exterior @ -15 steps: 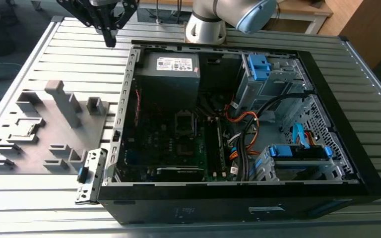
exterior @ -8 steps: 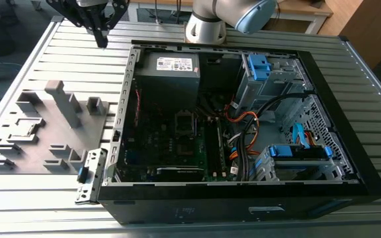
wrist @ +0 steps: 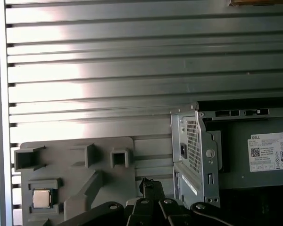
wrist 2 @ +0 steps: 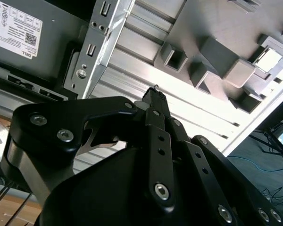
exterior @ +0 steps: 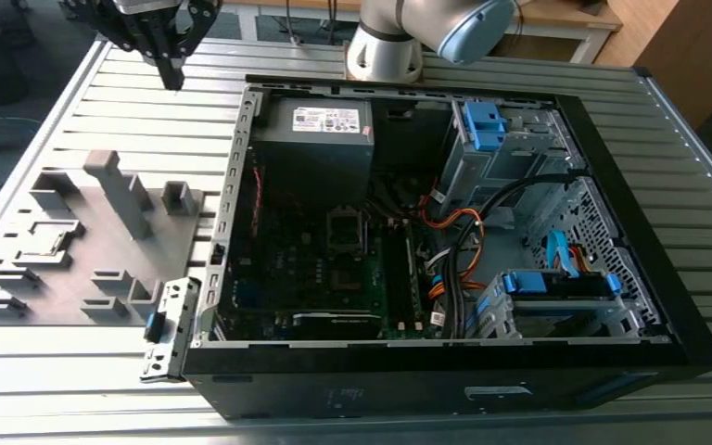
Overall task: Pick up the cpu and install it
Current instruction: 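Reach for the cpu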
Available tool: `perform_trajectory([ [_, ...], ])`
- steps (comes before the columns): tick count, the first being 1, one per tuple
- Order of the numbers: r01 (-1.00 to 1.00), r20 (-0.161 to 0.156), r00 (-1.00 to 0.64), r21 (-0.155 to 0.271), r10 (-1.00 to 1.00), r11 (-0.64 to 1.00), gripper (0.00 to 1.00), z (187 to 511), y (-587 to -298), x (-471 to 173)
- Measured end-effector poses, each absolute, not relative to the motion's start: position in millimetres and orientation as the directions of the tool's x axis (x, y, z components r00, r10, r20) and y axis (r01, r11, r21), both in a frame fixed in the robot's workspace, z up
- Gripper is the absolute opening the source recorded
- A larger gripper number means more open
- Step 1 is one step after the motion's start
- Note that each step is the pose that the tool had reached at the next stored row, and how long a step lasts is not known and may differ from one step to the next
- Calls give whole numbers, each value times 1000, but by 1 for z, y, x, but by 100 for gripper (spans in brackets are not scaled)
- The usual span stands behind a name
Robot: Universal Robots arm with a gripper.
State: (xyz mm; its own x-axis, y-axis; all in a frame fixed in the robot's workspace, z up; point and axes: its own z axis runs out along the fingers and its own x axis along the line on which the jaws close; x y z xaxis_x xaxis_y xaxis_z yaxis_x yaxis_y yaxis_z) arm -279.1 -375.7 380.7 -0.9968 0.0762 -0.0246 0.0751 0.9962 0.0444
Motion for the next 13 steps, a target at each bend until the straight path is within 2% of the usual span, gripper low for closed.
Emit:
perform_trajectory([
  [13,75,-24,-997,44,76,996,11,377,-376,-304],
])
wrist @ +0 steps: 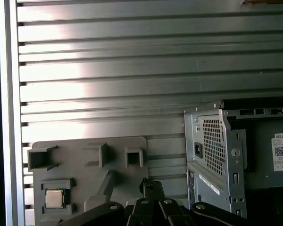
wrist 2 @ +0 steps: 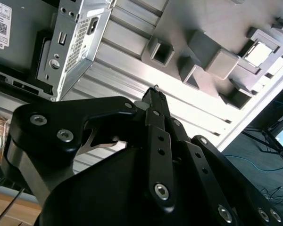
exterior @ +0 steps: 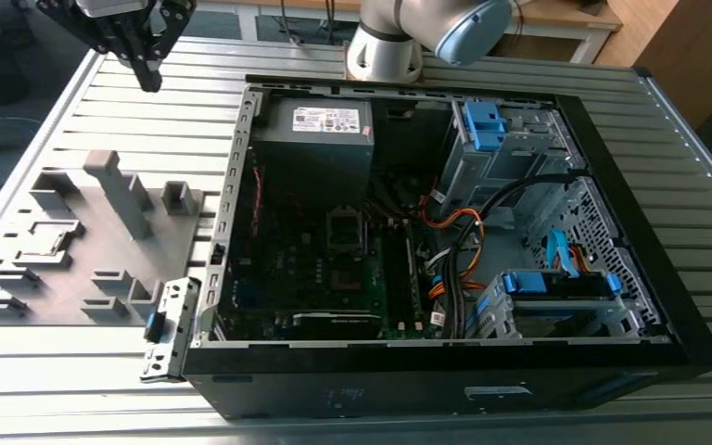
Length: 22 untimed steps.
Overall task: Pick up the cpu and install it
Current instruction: 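Reach for the cpu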
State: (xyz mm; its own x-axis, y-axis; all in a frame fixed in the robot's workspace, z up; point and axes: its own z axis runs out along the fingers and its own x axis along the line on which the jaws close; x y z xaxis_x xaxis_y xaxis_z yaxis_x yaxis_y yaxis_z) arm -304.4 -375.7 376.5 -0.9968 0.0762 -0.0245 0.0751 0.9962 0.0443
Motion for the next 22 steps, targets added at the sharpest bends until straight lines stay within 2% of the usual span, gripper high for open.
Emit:
perform_trajectory([
  [22,75,-25,-997,44,76,996,11,370,-376,-352],
])
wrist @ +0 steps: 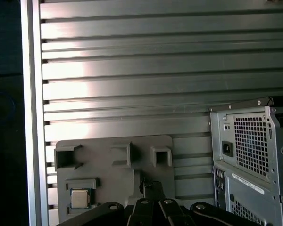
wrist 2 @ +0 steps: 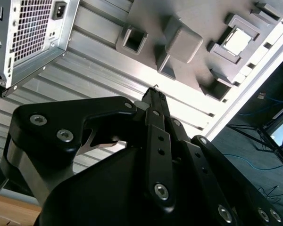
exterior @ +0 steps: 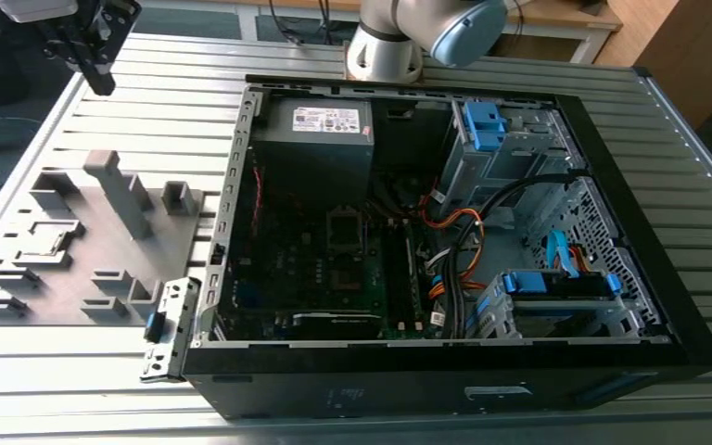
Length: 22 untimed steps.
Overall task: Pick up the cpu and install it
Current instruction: 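Reach for the cpu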
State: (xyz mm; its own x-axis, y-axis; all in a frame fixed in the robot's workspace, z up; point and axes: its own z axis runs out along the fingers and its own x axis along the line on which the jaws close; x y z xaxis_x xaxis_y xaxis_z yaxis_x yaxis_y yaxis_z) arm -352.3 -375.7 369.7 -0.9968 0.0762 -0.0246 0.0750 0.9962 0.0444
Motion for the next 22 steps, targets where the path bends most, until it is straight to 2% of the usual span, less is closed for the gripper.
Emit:
perform_trajectory([
  [22,75,-25,-997,42,76,996,11,370,-381,-362],
])
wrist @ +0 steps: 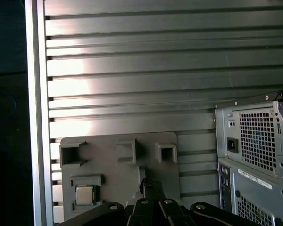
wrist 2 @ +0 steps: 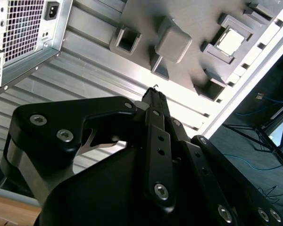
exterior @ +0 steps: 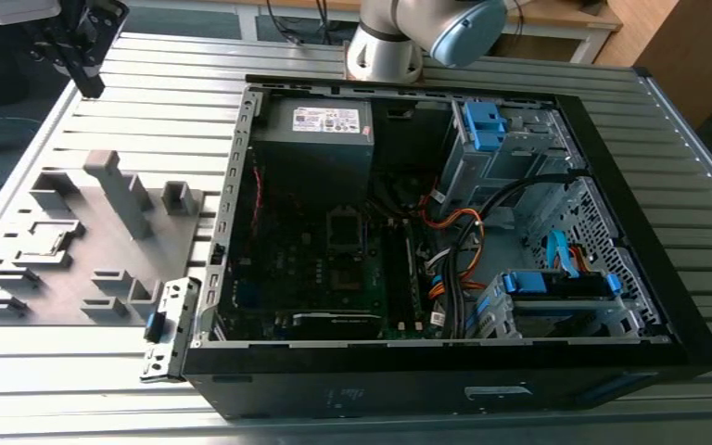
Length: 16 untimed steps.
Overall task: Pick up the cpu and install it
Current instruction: 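Reach for the cpu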
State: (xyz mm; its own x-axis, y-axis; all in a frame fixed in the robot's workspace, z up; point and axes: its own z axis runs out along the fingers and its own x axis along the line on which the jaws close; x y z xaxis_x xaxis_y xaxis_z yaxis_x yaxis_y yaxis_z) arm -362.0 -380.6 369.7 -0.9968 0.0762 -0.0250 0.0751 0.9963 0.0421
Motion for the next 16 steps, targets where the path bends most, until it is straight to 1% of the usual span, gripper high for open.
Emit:
perform_trajectory([
  [16,75,-25,-997,38,76,996,11,370,-387,-374],
])
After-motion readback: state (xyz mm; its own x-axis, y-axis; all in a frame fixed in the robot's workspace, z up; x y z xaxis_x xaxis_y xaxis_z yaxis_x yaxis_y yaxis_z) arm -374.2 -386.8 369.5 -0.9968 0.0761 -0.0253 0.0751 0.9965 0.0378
